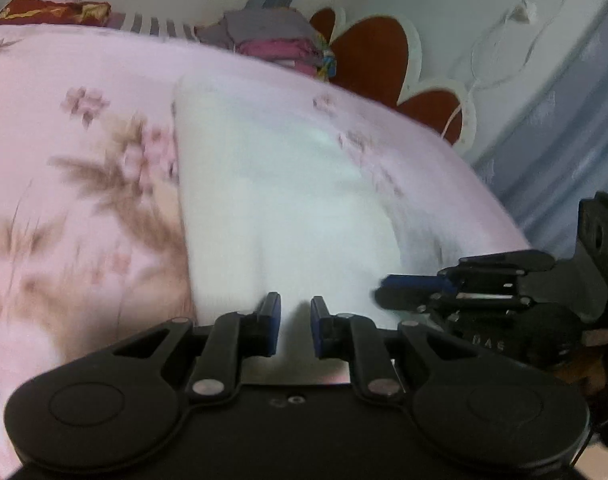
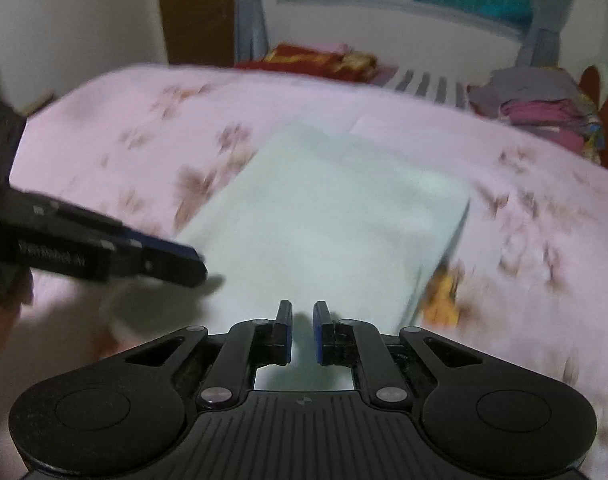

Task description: Fold small clothes

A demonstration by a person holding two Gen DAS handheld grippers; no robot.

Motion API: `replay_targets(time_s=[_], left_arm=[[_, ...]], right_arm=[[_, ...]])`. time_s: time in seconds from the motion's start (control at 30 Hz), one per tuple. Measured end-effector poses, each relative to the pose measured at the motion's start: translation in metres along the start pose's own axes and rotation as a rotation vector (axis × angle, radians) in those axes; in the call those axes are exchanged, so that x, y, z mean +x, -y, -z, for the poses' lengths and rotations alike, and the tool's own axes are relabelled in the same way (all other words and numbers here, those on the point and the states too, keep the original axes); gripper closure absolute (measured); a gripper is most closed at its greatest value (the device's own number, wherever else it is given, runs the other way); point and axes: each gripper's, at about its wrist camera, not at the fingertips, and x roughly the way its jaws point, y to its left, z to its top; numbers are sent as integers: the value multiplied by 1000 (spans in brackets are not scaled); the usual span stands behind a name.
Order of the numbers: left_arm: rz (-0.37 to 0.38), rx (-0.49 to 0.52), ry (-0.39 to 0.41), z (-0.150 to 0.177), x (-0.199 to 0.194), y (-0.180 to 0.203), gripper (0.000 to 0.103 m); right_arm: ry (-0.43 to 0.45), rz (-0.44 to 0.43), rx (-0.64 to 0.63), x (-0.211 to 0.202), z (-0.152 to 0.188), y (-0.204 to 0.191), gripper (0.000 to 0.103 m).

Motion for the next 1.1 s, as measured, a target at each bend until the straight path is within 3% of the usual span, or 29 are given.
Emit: replay_targets(time_s=[0.07,0.23,0.63,0.7,0.77,0.83,0.97,1.1], left_arm=[[6,-9,-3,12,-5,0,88],[6,14,-8,18,-10,-3,88],[-11,17,-12,13,-23,1,88],[-22,13,32,2,-30,-3,74],[-45,-22,84,-13,-34,-13,52],[-54,-53,121,-31,-32,-20,42],[-56,-77,102,-64,-10,-23,37],[-104,-88,68,-77,23,-22,37]], right_arm=[[-41,24,-2,-4,20,-6,95],[-40,100,54,-13,44,-5,95],[-71,178,146,-15,37,-11,94],[-43,175,194,-21,32,-9,94],[16,189,239,-28,23,-5,94],[75,210,288,-33,11,1,94],[171,225,343,-26,-27,18,94],[149,183,304,10,-55,27,94]])
